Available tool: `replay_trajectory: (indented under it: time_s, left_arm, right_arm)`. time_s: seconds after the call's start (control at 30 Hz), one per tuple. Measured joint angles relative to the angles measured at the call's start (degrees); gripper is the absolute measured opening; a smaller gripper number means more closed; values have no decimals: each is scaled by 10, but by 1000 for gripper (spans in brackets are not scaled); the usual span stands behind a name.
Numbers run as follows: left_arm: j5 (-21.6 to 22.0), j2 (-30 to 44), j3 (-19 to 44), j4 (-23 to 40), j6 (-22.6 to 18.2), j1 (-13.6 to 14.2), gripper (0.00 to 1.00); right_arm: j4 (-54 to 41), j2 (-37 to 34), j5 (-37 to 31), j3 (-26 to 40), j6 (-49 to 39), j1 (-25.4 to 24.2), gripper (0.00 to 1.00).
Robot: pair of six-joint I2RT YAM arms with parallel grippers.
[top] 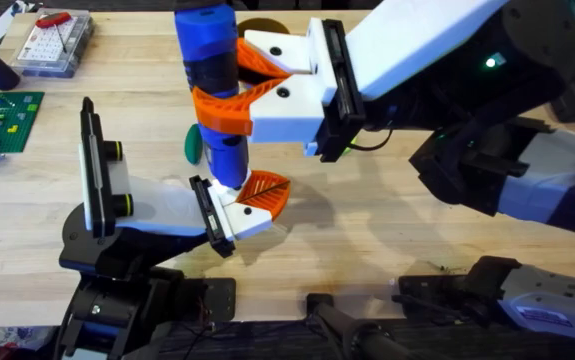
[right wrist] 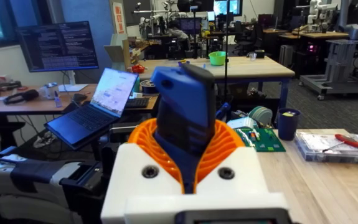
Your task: Pick up the gripper from the table and insert it into the empty holder that is missing its gripper. Then pick up a screw, insert it into the mounting hole, and use the screwdriver to tighten it. Finally, clean up the table by picking up the vegetable and placing it into the bucket.
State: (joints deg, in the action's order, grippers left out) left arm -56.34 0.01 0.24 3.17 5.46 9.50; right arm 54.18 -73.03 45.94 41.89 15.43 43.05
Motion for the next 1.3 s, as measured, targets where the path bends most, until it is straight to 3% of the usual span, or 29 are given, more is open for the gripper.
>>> replay_trajectory:
  time_s: [0.33, 0.73, 1.3]
  left_arm:
    - [2, 0, 0, 9, 2, 0, 14]
    - [2, 0, 0, 9, 2, 0, 14]
    - [2, 0, 0, 9, 2, 0, 14]
  right_arm:
    - [67, -2, 22, -2, 2, 0, 49]
    - [20, 8, 92, 33, 9, 0, 48]
    - [9, -1, 101, 41, -5, 0, 49]
